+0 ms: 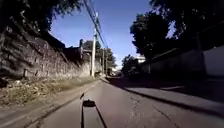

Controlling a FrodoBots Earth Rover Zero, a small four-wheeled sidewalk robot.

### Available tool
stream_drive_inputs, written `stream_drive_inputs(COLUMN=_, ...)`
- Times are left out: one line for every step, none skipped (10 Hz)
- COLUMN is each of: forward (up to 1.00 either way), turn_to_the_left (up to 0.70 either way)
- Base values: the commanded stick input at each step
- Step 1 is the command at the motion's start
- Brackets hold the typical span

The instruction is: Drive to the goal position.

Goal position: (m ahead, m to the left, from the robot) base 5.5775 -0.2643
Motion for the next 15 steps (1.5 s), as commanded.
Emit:
stream_drive_inputs(forward=1.00, turn_to_the_left=0.10)
stream_drive_inputs(forward=1.00, turn_to_the_left=0.12)
stream_drive_inputs(forward=1.00, turn_to_the_left=0.13)
stream_drive_inputs(forward=1.00, turn_to_the_left=0.13)
stream_drive_inputs(forward=1.00, turn_to_the_left=0.13)
stream_drive_inputs(forward=1.00, turn_to_the_left=0.12)
stream_drive_inputs(forward=1.00, turn_to_the_left=0.04)
stream_drive_inputs(forward=1.00, turn_to_the_left=0.00)
stream_drive_inputs(forward=1.00, turn_to_the_left=0.00)
stream_drive_inputs(forward=1.00, turn_to_the_left=0.00)
stream_drive_inputs(forward=1.00, turn_to_the_left=0.00)
stream_drive_inputs(forward=1.00, turn_to_the_left=0.00)
stream_drive_inputs(forward=1.00, turn_to_the_left=0.00)
stream_drive_inputs(forward=1.00, turn_to_the_left=0.00)
stream_drive_inputs(forward=1.00, turn_to_the_left=0.00)
